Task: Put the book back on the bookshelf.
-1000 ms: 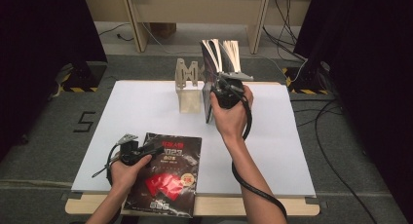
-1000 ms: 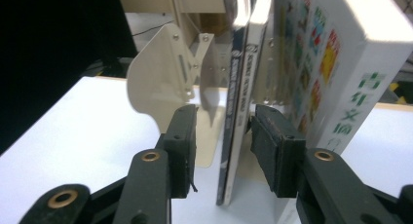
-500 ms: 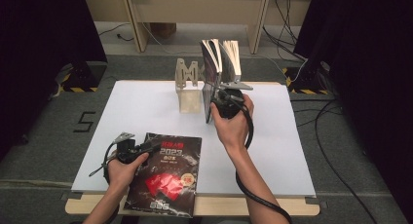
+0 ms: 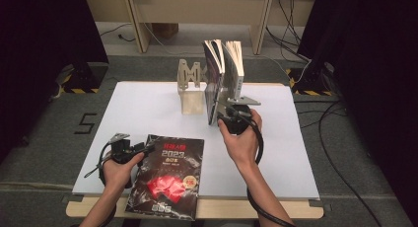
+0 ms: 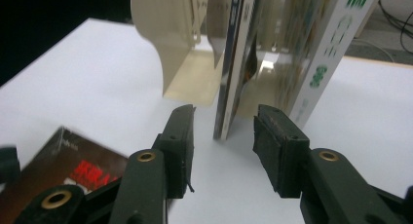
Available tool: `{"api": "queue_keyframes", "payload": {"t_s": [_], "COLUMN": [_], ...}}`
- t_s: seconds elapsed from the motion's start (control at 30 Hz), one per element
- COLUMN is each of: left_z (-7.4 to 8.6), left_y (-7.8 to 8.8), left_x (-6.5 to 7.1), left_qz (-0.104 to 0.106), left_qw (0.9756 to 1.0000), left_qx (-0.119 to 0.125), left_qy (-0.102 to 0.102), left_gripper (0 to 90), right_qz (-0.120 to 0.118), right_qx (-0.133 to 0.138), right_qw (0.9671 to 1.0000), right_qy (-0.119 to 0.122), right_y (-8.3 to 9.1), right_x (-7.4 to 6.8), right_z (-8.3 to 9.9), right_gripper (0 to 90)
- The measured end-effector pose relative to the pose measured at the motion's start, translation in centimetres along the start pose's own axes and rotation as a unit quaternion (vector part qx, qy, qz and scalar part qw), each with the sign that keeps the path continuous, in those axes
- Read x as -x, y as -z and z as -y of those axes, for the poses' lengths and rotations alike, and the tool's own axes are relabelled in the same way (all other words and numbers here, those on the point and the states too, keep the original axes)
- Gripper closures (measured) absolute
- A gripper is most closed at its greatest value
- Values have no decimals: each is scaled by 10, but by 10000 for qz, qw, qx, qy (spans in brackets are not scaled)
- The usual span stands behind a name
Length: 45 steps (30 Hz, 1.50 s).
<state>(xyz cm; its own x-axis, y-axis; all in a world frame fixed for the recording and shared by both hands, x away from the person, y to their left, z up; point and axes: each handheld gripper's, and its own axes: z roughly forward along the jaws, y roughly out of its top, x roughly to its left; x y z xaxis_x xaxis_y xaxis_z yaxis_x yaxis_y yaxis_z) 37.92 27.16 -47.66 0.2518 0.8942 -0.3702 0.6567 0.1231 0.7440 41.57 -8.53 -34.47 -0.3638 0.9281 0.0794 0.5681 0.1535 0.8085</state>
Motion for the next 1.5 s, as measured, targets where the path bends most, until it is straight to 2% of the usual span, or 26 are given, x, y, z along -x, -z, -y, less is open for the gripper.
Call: {"api": "queue_keyframes", "payload": {"t_s": [0.13,0.27,0.47,0.6,0.67,0.87,0.97,1.13,1.27,1.43,1.5], "left_z": [2,4,8,10,11,11,12,16,18,22,24], "left_y": [-1,-3,-5,-6,-6,-4,-3,0,0,1,1], "left_x": [-8,-11,-15,-15,-15,-13,-9,-1,6,16,19], "left_qz": [-162,-166,-140,-93,-158,-281,-232,-378,-323,-211,-155], "left_qw": [9998,9997,9993,9988,9985,9976,9971,9962,9960,9955,9954], "left_qx": [-58,-158,-288,-419,-472,-595,-684,-740,-794,-875,-908], "left_qy": [73,84,214,247,241,223,254,242,268,283,276], "left_gripper": [471,485,497,521,533,584,599,582,577,565,562], "right_qz": [-13,-42,-129,-136,-75,-133,-193,-212,-251,-342,-366], "right_qx": [-139,-345,-628,-735,-768,-883,-962,-1062,-1184,-1350,-1396], "right_qw": [9999,9994,9978,9967,9967,9957,9950,9940,9926,9901,9894], "right_qy": [7,-23,-188,-310,-246,-253,-184,-132,-62,-198,-176], "right_y": [0,-4,-12,-15,-16,-23,-29,-38,-47,-59,-63], "right_x": [5,9,19,24,24,21,17,10,6,1,-2], "right_z": [15,34,60,70,74,81,82,82,82,84,85], "right_gripper": [590,590,588,588,588,587,584,582,581,580,580]}}
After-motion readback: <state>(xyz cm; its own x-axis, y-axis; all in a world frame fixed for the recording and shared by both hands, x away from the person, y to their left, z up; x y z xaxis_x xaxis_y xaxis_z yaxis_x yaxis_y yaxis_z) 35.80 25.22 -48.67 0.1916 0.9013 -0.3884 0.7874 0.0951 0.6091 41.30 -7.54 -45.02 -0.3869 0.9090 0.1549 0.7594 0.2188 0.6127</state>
